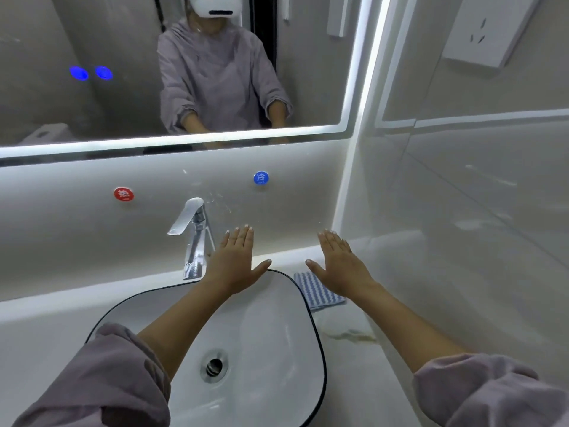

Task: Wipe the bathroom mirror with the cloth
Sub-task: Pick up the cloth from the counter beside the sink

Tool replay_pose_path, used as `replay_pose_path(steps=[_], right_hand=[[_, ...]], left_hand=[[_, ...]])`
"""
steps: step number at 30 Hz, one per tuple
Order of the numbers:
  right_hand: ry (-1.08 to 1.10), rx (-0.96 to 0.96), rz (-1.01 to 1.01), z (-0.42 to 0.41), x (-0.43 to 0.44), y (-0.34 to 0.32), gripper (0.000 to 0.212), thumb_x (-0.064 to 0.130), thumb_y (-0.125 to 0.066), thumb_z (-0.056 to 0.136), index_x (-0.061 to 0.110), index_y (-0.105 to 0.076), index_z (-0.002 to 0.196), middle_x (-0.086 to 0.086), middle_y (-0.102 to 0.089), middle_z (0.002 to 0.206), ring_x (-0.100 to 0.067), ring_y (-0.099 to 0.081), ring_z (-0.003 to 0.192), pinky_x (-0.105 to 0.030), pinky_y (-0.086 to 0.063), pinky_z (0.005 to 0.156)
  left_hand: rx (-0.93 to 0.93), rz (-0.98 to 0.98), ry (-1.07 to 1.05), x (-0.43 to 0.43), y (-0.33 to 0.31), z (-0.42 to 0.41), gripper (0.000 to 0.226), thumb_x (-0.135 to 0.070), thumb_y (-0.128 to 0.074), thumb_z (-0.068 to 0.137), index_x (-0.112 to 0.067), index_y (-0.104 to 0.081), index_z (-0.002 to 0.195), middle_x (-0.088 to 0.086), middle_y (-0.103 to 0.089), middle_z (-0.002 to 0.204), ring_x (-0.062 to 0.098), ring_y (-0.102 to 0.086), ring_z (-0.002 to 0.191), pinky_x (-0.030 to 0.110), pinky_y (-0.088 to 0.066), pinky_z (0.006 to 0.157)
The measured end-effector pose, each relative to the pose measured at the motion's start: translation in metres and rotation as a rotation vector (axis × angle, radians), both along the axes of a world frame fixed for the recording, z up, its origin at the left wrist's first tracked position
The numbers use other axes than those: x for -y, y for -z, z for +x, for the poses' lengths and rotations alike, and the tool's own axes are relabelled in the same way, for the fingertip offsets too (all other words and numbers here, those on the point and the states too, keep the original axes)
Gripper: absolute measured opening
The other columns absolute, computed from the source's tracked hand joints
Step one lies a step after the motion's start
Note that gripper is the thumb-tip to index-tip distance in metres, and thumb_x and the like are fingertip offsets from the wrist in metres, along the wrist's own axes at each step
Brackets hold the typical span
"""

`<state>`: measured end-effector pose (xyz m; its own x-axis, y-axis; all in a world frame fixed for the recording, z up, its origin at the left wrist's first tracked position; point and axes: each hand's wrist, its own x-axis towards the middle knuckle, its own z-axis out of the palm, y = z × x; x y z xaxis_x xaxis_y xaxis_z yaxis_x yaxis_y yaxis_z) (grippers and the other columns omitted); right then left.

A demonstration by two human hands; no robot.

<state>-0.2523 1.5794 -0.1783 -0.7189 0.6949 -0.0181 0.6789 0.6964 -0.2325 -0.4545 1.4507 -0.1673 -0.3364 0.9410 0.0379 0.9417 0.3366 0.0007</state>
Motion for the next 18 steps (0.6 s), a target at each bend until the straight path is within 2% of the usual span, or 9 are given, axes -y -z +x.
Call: replay_pose_path(steps=[9, 18], right_hand=[[0.166, 0.011, -0.209, 0.022, -0.034, 0.041, 0.075, 0.050, -0.033, 0.100, 0.011, 0.004, 0.154, -0.004, 0.010, 0.162, -0.016, 0.008, 0.149, -0.029, 0.001, 0.118], [0.269, 0.009, -0.374, 0.020, -0.060, 0.081, 0.076, 0.052, -0.033, 0.099, 0.014, 0.003, 0.154, -0.001, 0.007, 0.162, -0.015, 0.004, 0.149, -0.032, -0.007, 0.118]], left_hand=[[0.060, -0.108, 0.097, -0.068, 0.044, 0.005, 0.085, -0.063, -0.025, 0.095, -0.005, -0.003, 0.153, 0.010, -0.005, 0.163, 0.024, -0.004, 0.150, 0.036, -0.001, 0.121], [0.149, -0.231, 0.120, -0.120, 0.085, 0.001, 0.086, -0.065, -0.024, 0.094, -0.006, -0.003, 0.154, 0.010, -0.005, 0.163, 0.025, -0.005, 0.150, 0.037, -0.003, 0.121]])
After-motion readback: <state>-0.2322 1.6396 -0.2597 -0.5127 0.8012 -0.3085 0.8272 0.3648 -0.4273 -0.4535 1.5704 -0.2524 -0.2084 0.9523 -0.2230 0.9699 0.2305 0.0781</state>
